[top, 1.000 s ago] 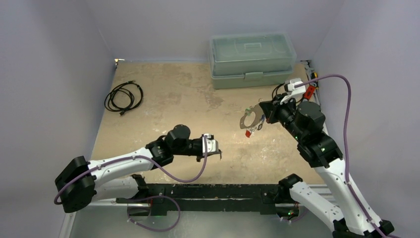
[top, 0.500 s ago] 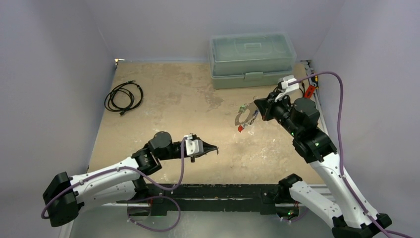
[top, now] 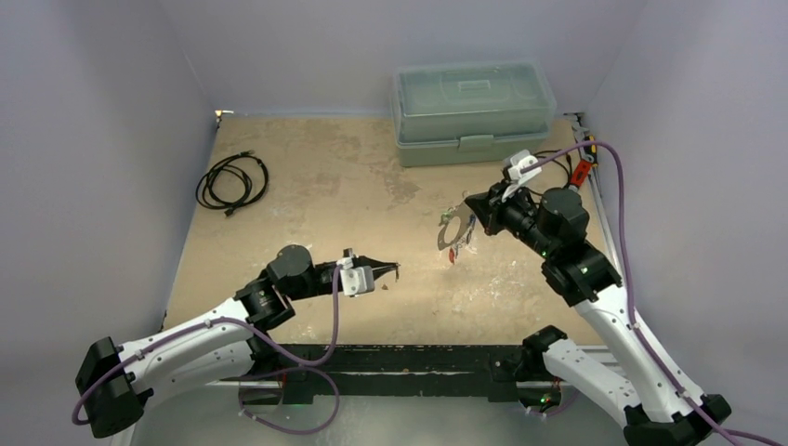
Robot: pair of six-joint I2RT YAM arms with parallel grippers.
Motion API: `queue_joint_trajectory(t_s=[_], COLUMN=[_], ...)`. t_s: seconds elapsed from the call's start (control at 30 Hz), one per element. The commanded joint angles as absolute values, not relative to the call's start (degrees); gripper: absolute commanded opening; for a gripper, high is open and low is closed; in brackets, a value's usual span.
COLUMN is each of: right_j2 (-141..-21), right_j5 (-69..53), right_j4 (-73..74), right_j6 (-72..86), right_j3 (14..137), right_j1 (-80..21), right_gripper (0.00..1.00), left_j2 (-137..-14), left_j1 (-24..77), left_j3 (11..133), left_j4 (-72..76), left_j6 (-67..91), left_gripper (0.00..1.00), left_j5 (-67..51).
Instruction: Put the keys on the keyring
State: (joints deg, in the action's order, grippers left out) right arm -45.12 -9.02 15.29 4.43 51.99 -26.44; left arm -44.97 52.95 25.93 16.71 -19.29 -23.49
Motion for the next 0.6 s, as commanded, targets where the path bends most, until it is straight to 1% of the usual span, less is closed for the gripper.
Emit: queue_joint_trajectory(t_s=[0.0, 0.13, 0.3, 0.4, 0.57], right_j2=[-45.1, -45.9, -48.4, -49.2, -50.4], right_j5=[-12.8, -9.8, -2.8, -0.9, -2.0], right_j4=[11.2, 12.3, 11.8, 9.5, 5.8], right_j6=[3.1, 5.1, 7.7, 7.7, 4.6], right_j3=[51.5, 51.5, 51.0, 48.9, 46.6], right_j1=[-28.6, -32.9, -42.8, -46.0, -48.0], right_gripper=[0.0, 0.0, 0.0, 0.0, 0.0], left_j2=[-44.0, -43.8, -42.7, -41.8, -42.5], left_j1=[51.7, 51.4, 51.3, 51.4, 51.3], left_j3=[28.9, 28.8, 28.3, 28.3, 30.3], left_j4=[15.3, 16.0, 17.1, 16.4, 12.6], left_j6=[-24.9, -26.6, -28.5, -29.8, -31.6], left_gripper=[0.0, 0.0, 0.0, 0.0, 0.0], left_j5=[-20.0, -14.9, -11.7, -13.3, -18.7])
